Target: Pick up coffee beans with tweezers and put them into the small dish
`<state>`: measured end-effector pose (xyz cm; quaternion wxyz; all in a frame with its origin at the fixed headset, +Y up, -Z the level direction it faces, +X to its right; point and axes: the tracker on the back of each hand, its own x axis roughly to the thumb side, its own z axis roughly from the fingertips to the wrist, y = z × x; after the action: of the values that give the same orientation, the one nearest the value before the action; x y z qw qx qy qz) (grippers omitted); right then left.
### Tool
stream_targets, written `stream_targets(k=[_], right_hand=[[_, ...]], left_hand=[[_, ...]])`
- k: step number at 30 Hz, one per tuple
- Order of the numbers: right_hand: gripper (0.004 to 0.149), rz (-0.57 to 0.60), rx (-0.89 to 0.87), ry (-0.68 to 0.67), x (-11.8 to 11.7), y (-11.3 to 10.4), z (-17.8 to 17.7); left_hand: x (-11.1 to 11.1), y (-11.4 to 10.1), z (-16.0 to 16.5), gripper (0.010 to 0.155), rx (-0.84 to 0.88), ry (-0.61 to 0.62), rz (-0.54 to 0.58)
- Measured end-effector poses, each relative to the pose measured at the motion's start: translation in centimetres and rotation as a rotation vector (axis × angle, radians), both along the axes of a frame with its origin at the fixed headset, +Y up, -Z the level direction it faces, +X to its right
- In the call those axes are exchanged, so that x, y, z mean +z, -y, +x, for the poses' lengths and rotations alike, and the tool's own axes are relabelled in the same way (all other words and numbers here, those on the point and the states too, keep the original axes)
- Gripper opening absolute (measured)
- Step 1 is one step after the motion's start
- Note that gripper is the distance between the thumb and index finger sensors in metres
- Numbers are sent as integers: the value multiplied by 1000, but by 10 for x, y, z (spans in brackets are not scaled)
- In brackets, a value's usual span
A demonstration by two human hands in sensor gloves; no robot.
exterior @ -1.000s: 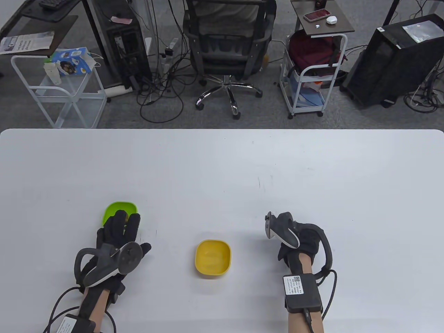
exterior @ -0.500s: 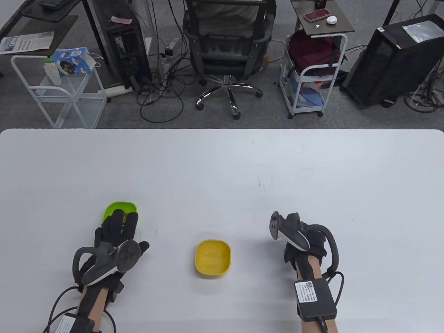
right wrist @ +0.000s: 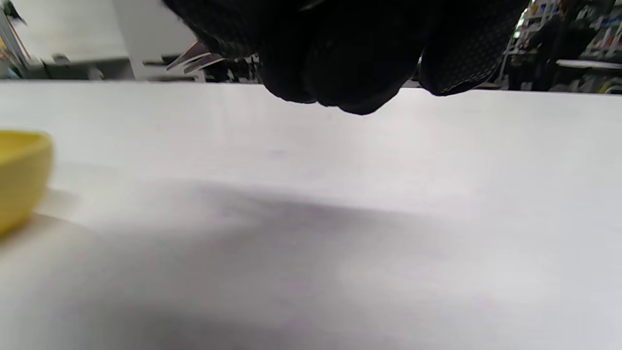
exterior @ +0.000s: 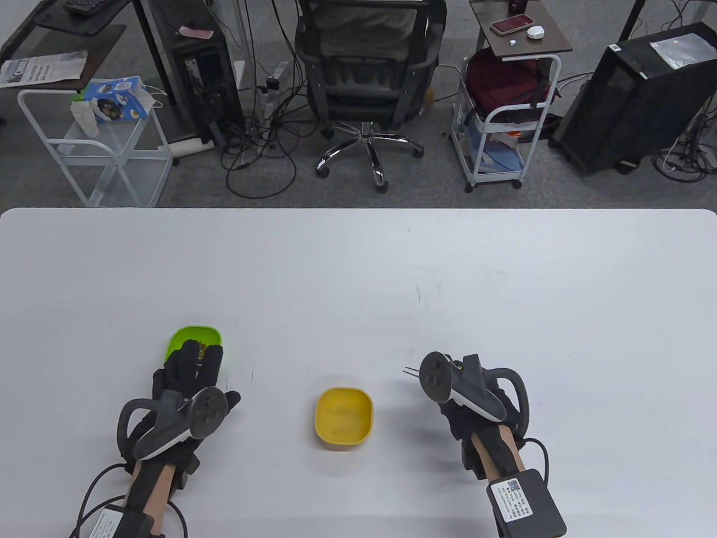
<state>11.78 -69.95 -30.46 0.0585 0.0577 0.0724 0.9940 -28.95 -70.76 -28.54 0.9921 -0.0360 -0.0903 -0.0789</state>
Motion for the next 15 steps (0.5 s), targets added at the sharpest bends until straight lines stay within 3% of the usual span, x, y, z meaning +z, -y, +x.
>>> stream_targets(k=[9, 15], right_hand=[[47, 161, -202, -121, 19, -6, -12], [47, 149, -222, -181, 29, 4, -17]], left_hand=[[0, 0, 0, 87, -3, -4, -11], [0, 2, 0, 87, 5, -6, -33]])
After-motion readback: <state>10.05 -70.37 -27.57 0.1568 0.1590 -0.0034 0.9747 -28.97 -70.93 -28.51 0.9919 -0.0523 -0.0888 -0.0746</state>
